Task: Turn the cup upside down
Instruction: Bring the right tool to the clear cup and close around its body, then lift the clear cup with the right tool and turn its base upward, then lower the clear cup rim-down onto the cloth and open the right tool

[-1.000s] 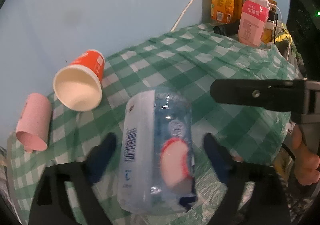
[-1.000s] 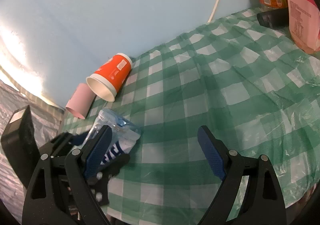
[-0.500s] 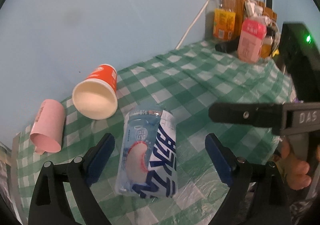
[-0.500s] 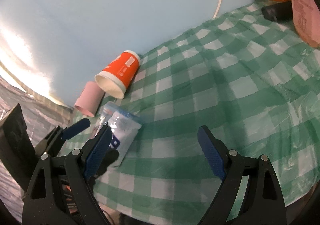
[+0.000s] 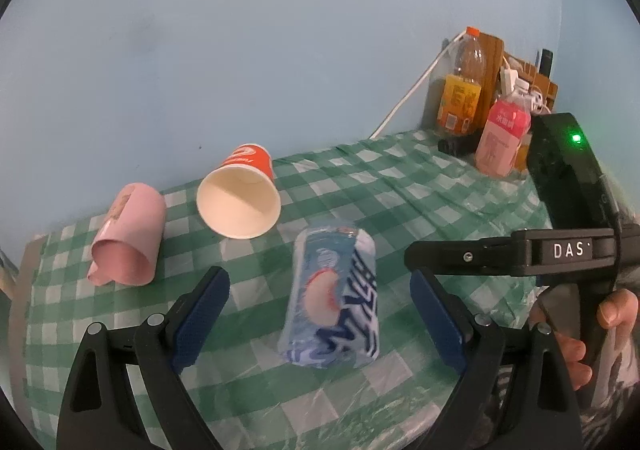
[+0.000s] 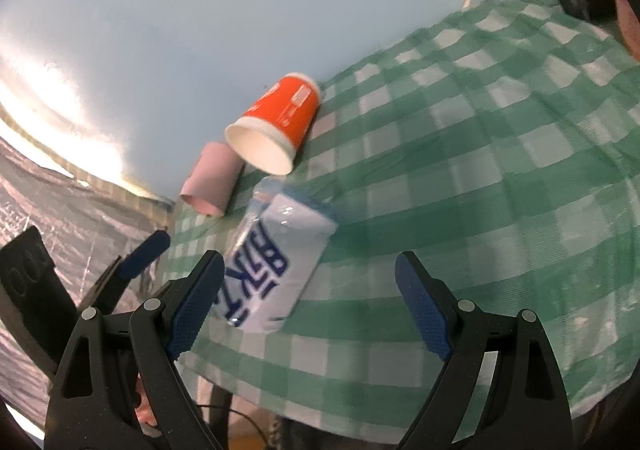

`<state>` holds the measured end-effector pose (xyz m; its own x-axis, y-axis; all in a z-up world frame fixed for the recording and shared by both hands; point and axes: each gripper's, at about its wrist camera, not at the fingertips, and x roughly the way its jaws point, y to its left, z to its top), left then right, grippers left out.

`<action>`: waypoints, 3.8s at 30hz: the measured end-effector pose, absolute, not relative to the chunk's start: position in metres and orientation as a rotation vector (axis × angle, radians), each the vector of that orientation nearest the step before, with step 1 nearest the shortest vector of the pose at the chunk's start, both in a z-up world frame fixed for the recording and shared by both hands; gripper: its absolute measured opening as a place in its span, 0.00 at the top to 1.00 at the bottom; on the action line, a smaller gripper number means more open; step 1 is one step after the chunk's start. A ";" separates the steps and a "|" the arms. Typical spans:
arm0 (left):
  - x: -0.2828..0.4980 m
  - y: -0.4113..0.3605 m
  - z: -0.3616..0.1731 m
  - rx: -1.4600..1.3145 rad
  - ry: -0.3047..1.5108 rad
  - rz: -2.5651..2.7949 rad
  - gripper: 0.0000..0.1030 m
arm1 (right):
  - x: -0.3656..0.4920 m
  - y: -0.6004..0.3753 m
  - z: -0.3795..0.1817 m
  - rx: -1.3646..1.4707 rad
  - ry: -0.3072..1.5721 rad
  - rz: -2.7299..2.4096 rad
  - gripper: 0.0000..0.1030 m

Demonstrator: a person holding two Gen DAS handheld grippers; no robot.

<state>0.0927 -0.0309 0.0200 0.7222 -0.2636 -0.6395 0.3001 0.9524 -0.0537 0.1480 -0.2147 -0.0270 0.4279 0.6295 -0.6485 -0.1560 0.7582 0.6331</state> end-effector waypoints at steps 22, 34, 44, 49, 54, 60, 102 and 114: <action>0.101 -0.004 0.007 -0.086 0.719 -0.345 0.09 | 0.197 -0.185 -0.064 0.720 1.192 0.465 0.16; 0.102 0.005 0.005 -0.104 0.728 -0.331 0.09 | 0.206 -0.173 -0.070 0.739 1.236 0.551 0.29; 0.100 0.020 -0.001 -0.141 0.734 -0.313 0.09 | 0.193 -0.174 -0.051 0.632 1.077 0.580 0.30; 0.098 0.026 -0.002 -0.161 0.734 -0.306 0.09 | 0.173 -0.170 -0.023 0.452 0.898 0.558 0.30; 0.097 0.033 -0.004 -0.179 0.737 -0.297 0.09 | 0.147 -0.161 -0.001 0.212 0.685 0.466 0.30; 0.099 0.036 -0.006 -0.191 0.740 -0.293 0.09 | 0.123 -0.135 0.013 -0.064 0.449 0.341 0.30; 0.101 0.035 -0.016 -0.181 0.762 -0.293 0.09 | 0.098 -0.128 -0.006 -0.171 0.398 0.330 0.26; 0.089 0.035 -0.015 -0.165 0.729 -0.255 0.09 | 0.076 -0.134 0.007 -0.149 0.321 0.350 0.17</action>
